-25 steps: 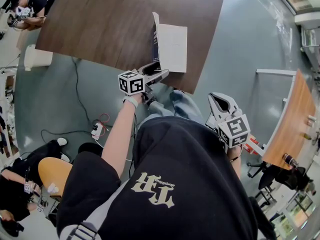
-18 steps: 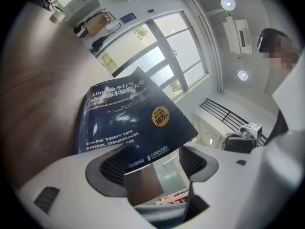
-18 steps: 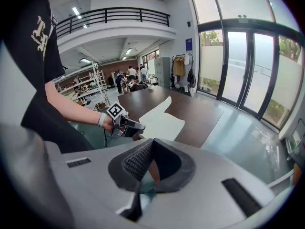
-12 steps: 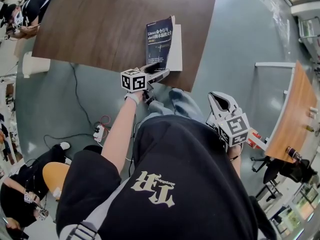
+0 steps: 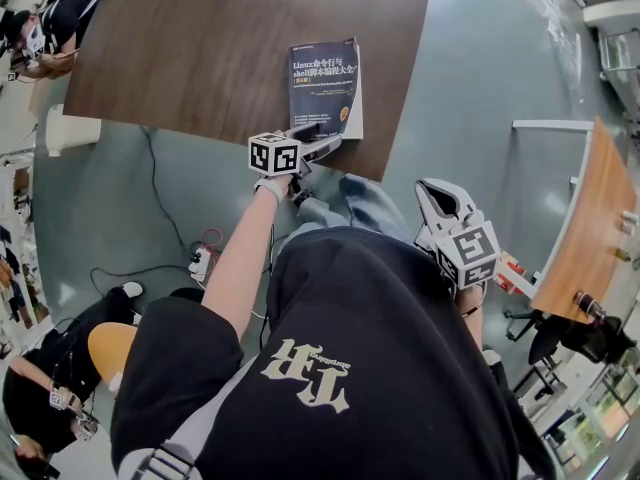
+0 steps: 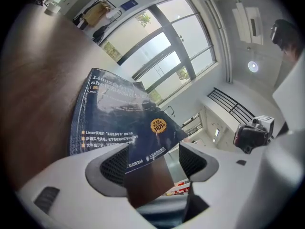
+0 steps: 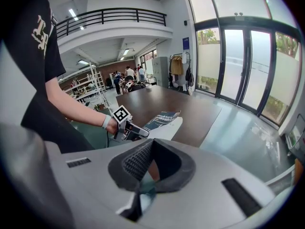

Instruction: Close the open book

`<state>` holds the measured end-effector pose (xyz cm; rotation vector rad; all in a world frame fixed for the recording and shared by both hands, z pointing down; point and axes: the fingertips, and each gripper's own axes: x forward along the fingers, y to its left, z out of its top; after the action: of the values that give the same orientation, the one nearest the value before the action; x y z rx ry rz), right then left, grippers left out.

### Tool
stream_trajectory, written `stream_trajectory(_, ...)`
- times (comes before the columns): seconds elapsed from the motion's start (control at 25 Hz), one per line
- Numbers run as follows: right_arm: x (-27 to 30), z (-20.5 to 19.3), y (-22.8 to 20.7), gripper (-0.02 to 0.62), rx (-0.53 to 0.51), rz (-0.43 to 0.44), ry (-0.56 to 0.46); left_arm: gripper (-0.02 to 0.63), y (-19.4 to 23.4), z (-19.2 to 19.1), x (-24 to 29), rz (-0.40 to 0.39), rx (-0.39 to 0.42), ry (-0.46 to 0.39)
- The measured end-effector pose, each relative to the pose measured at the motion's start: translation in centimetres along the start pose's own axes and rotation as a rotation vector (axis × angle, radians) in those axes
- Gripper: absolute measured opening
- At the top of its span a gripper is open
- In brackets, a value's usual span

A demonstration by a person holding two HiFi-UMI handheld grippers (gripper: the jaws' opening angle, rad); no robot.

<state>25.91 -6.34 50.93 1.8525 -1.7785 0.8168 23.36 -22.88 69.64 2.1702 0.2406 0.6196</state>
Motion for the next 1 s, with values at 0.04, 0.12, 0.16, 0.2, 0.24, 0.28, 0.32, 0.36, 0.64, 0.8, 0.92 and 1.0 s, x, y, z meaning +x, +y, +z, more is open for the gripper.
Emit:
stream_trajectory(0.04,0.2,0.0,-0.1,-0.011,-0.003,0.004,0.001,0.322,0.1,0.0,0.1,0.010,0.004,0.004)
stream_trajectory(0.12,0.5,0.2,-0.2,-0.012,-0.010,0.015,0.002,0.322,0.3,-0.1,0.3,0.029,0.013,0.006)
stream_trajectory(0.16,0.6,0.2,-0.3,-0.011,-0.014,0.022,0.002,0.322,0.4,-0.2,0.4,0.039,0.014,0.007)
stream_trajectory(0.2,0.7,0.3,-0.5,-0.011,-0.019,0.031,0.003,0.322,0.4,-0.2,0.5,0.050,0.014,0.008)
stream_trajectory(0.24,0.8,0.3,-0.6,-0.011,-0.025,0.041,0.007,0.322,0.4,-0.3,0.6,0.061,0.015,0.010)
stream_trajectory(0.28,0.9,0.3,-0.7,-0.011,-0.031,0.051,0.011,0.322,0.5,-0.4,0.7,0.072,0.018,0.017)
stream_trajectory(0.32,1.1,0.4,-0.9,-0.011,-0.037,0.061,0.015,0.322,0.5,-0.5,0.8,0.082,0.022,0.026)
stream_trajectory(0.36,1.3,0.5,-1.1,-0.011,-0.043,0.071,0.018,0.322,0.5,-0.5,0.9,0.086,0.025,0.033)
stream_trajectory(0.64,3.4,1.1,-2.9,-0.011,-0.105,0.159,0.032,0.322,0.5,-1.0,1.8,0.163,0.058,0.061)
stream_trajectory(0.8,5.8,2.1,-4.1,-0.011,-0.169,0.246,0.043,0.322,1.1,-1.3,1.9,0.231,0.076,0.088)
stream_trajectory(0.92,8.2,3.4,-5.4,-0.011,-0.236,0.308,0.053,0.322,1.2,-1.1,2.5,0.277,0.092,0.108)
stream_trajectory(1.0,10.1,4.2,-6.1,-0.011,-0.290,0.346,0.072,0.322,0.8,-0.7,2.6,0.308,0.106,0.120)
